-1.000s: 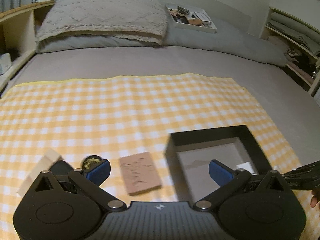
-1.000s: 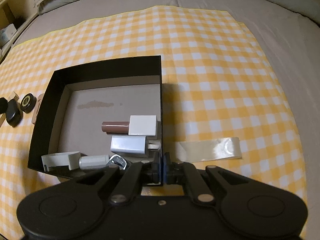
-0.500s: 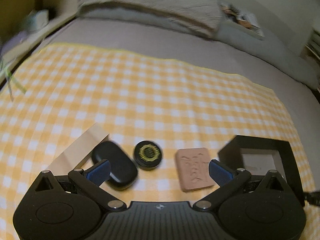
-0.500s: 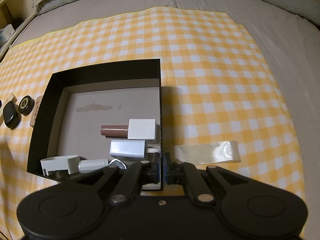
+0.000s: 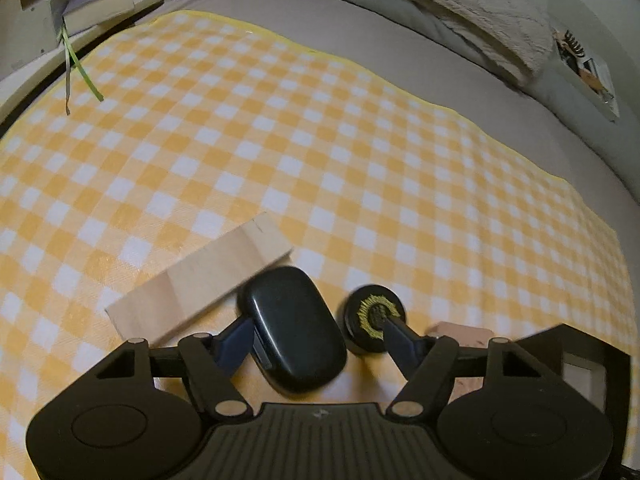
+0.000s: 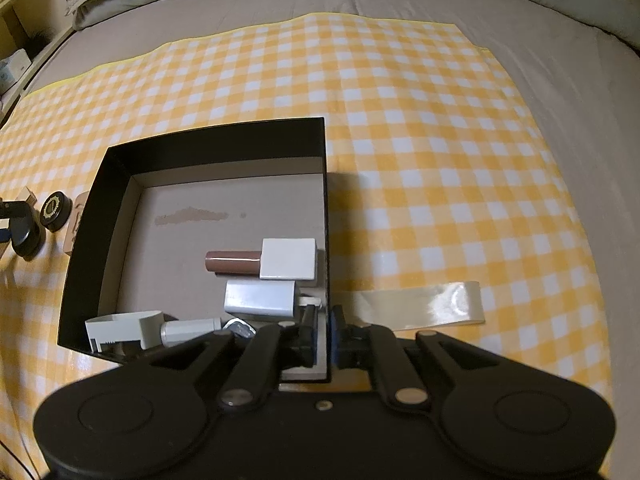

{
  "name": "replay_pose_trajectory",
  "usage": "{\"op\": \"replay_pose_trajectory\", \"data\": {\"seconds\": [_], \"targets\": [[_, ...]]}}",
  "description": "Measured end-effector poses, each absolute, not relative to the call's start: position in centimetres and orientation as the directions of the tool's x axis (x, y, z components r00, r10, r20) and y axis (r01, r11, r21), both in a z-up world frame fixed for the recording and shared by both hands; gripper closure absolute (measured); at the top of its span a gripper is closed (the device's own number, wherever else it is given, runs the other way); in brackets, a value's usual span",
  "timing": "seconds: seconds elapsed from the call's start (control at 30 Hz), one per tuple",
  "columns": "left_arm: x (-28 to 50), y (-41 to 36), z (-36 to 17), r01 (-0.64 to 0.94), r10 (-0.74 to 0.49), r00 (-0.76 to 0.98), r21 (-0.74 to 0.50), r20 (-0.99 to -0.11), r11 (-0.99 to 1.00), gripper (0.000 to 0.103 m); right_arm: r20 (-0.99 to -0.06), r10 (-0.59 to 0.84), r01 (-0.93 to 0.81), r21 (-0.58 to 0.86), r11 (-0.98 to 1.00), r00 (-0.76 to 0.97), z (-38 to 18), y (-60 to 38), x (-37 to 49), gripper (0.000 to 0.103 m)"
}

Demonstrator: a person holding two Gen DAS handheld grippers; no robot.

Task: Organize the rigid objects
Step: 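Close the left gripper on the black oval case and lift it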

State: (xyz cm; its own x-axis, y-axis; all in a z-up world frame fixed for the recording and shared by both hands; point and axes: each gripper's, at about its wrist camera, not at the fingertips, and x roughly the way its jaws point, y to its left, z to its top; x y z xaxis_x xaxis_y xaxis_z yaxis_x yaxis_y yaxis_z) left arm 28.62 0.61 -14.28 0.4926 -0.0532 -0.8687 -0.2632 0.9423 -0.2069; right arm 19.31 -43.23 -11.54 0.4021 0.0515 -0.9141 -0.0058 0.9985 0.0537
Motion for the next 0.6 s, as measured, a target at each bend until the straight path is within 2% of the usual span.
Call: {"op": "replay_pose_trajectory", "data": {"seconds": [0.2,0.37,0.5,0.6], "targets": [[29.4,0.2,-15.1,-0.159,0.023,0.47,-0.06,-0.882,0.985,0.035,-0.917,0.058,-0.009,0.059,0.998,0.394,-12.0,-43.3,19.3,0.096],[29.0,1.1,-14.8,-0.104,-0.007,0.484,-0.065,-0.875,0.992,0.038,-0.92,0.068,-0.003,0.072,0.997,0.386,-12.6,-44.0,19.5,0.095],[28.8,2.4,-14.6,-0.095,-0.021,0.486,-0.076,-0.874,0.993,0.048,-0.921,0.064,-0.007,0.067,0.998,0.385,-12.7,-44.2,19.7,0.095],[28.4,1.6,-14.3,-0.079,-0.024,0.481,-0.07,-0.877,0.994,0.05,-0.921,0.063,-0.014,0.063,0.998,0.384,-12.6,-44.4,19.9,0.095]]}}
